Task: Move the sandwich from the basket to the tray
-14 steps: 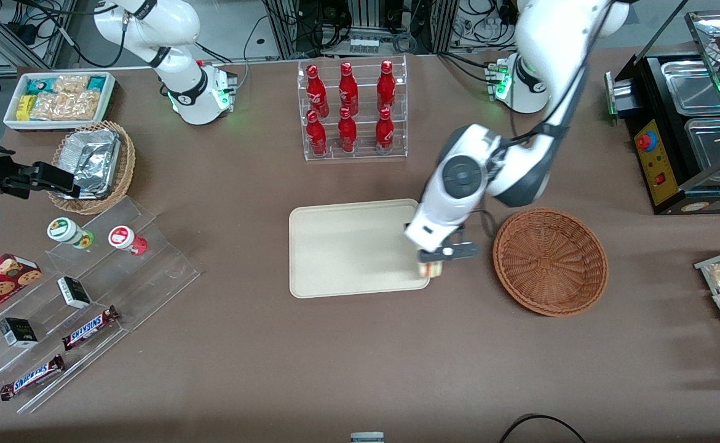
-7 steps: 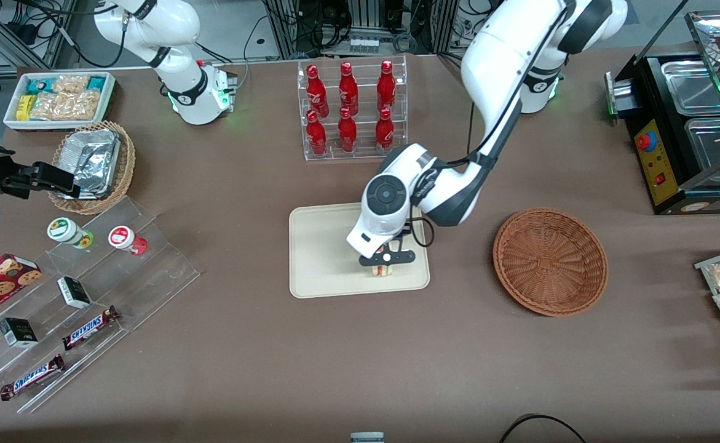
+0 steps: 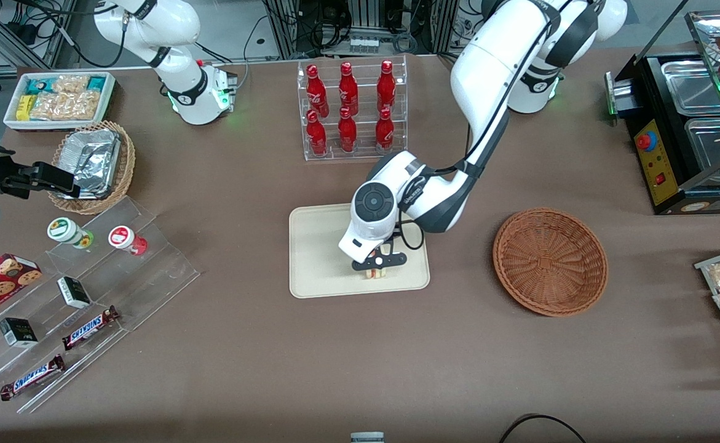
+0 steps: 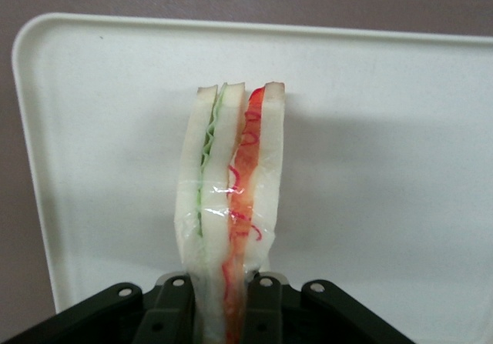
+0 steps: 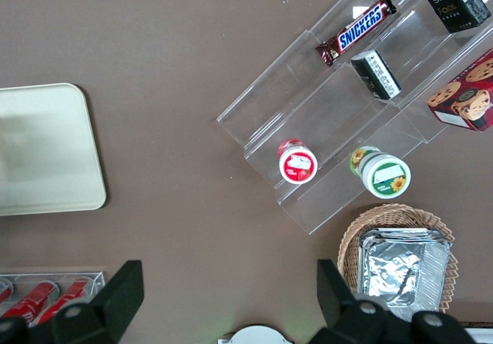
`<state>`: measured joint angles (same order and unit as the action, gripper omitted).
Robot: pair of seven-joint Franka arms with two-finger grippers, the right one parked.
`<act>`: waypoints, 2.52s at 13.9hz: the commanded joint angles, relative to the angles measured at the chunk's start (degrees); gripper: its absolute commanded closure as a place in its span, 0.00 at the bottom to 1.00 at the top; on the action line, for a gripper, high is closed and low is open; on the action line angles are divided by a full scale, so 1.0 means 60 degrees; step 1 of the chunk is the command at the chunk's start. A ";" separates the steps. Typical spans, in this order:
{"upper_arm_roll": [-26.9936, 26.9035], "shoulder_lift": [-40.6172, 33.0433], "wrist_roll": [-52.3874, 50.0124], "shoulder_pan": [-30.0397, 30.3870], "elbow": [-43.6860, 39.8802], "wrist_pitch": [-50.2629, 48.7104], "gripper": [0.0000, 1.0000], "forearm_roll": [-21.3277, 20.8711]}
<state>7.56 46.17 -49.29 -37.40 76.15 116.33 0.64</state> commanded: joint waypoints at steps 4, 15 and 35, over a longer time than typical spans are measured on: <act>-0.0118 0.0420 -0.0399 -0.0343 -0.0475 -0.0082 1.00 -0.0019; -0.0133 0.0085 -0.0501 -0.0256 -0.0490 -0.0314 0.00 -0.0004; -0.0895 -0.4382 0.3405 0.3141 0.1484 -0.3304 0.00 0.0069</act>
<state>1.68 26.21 -33.73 -21.15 77.17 96.07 0.07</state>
